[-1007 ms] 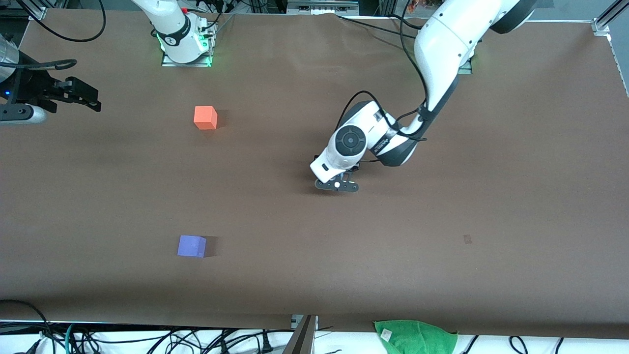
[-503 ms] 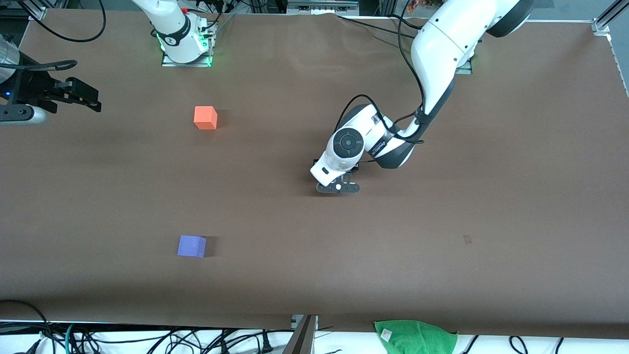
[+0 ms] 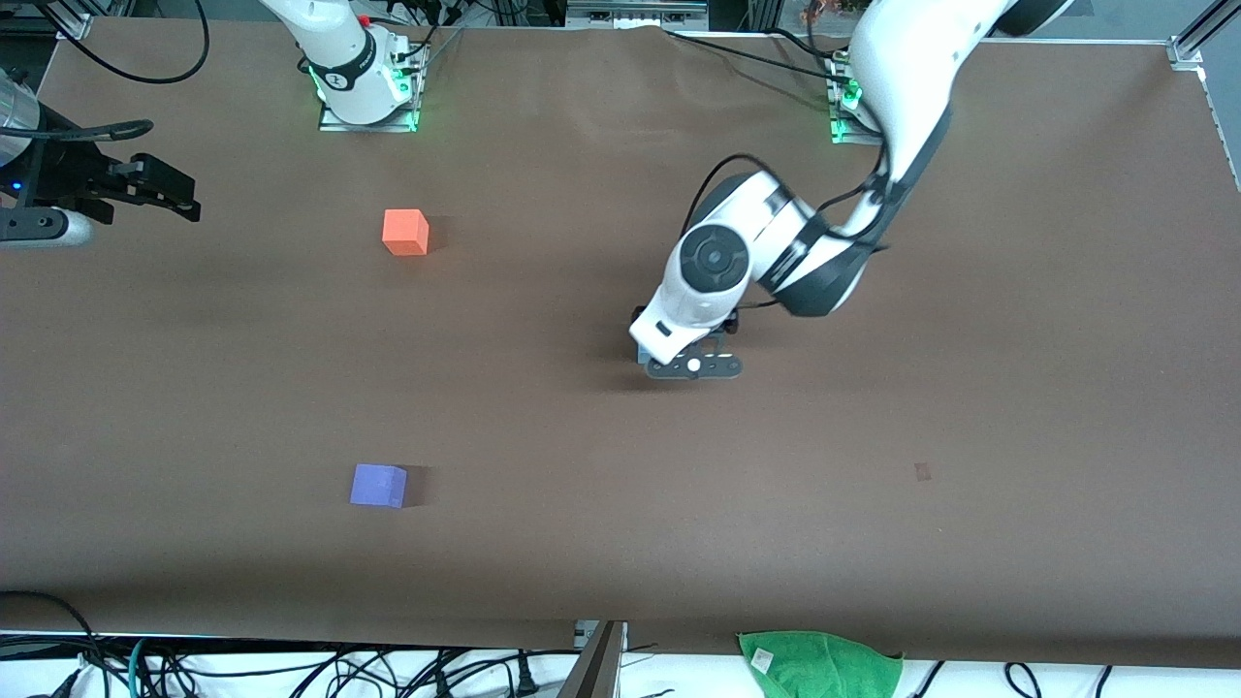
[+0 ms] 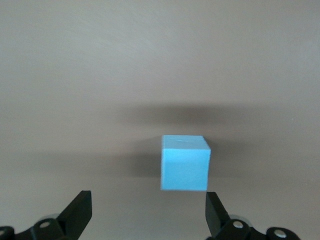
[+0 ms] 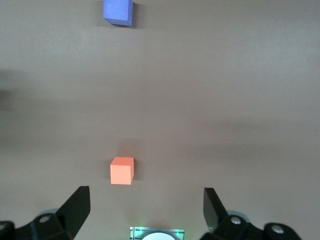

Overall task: Place blue block between orange and purple blocks
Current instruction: 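Carry the blue cube with the left gripper toward the table middle, then release the blue cube and withdraw the left gripper while the right gripper reaches out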

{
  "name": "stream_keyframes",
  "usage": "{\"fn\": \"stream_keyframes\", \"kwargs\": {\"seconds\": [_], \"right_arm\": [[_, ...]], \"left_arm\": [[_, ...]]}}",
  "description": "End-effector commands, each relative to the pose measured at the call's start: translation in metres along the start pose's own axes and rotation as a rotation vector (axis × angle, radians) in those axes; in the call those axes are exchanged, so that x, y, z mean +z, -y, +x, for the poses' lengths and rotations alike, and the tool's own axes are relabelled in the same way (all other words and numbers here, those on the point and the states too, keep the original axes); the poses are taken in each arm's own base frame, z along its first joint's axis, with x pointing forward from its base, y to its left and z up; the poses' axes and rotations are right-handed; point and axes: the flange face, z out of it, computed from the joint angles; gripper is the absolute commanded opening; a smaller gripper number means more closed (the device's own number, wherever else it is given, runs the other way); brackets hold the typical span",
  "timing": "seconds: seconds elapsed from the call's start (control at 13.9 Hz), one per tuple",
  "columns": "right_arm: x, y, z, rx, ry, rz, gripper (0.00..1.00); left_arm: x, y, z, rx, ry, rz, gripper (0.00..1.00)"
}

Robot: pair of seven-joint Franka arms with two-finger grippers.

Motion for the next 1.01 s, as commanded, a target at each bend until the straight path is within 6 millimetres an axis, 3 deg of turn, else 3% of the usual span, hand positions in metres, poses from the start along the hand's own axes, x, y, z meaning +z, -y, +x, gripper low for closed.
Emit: {"fn": "stream_keyframes", "kwargs": {"seconds": [0.0, 0.22, 0.36, 0.72, 0.79, 0.93], "right_arm": [[-0.002, 0.004, 0.009, -0.001, -0.007, 0.006, 1.00], [0.022, 0.004, 0.024, -0.003, 0.037, 0.024, 1.00], [0.028, 0.004, 0.029, -0.003, 0.040, 0.025, 1.00], [0.052, 0.011, 0.042, -0.035, 0.073, 0.023, 1.00], [0.054, 0.022, 0.044, -0.049, 0.077, 0.020, 1.00], [0.067, 0.066, 0.050, -0.086, 0.086, 0.007, 1.00]], "left_arm": [[-0.069, 0.048, 0.001, 0.005, -0.046, 0.028, 1.00], [-0.141, 0.126, 0.008, -0.056, -0.078, 0.061, 1.00], [-0.181, 0.185, 0.012, -0.075, -0.090, 0.058, 1.00], [-0.226, 0.282, 0.013, -0.025, -0.088, 0.073, 1.00], [-0.239, 0.296, 0.014, -0.040, -0.101, 0.064, 1.00], [-0.252, 0.325, 0.015, -0.030, -0.084, 0.045, 1.00]]}}
